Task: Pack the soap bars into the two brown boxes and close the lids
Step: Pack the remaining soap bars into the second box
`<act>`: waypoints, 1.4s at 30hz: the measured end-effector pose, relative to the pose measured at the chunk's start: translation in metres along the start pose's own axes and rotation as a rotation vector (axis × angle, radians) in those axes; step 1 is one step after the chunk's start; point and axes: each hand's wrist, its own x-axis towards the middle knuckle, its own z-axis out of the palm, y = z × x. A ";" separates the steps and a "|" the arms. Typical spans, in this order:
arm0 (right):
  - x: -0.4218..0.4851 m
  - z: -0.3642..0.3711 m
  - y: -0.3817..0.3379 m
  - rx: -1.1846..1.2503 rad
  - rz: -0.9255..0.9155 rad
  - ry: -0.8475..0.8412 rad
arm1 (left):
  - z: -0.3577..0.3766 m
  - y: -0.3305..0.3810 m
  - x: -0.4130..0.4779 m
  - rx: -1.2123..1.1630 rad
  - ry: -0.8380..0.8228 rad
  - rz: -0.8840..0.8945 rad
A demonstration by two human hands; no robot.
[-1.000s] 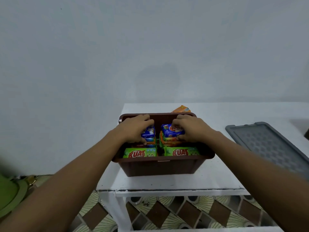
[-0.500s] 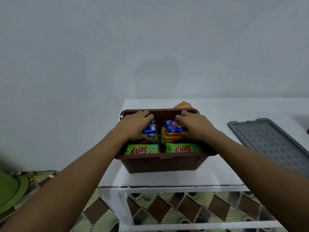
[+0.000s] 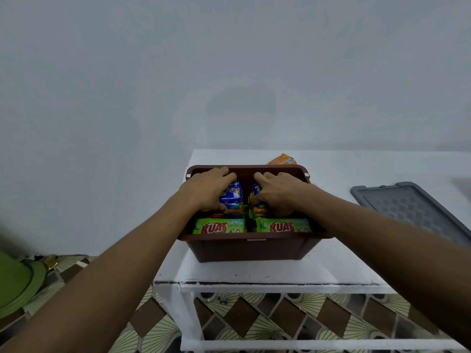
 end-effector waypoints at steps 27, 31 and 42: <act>-0.016 0.026 0.076 0.524 0.070 0.421 | -0.030 -0.004 0.025 0.053 0.027 0.032; -0.008 0.042 0.109 0.637 0.229 0.583 | -0.040 -0.008 0.063 -0.154 0.171 -0.006; 0.053 0.108 0.183 0.664 0.246 0.354 | -0.013 -0.031 0.187 -0.179 -0.033 -0.024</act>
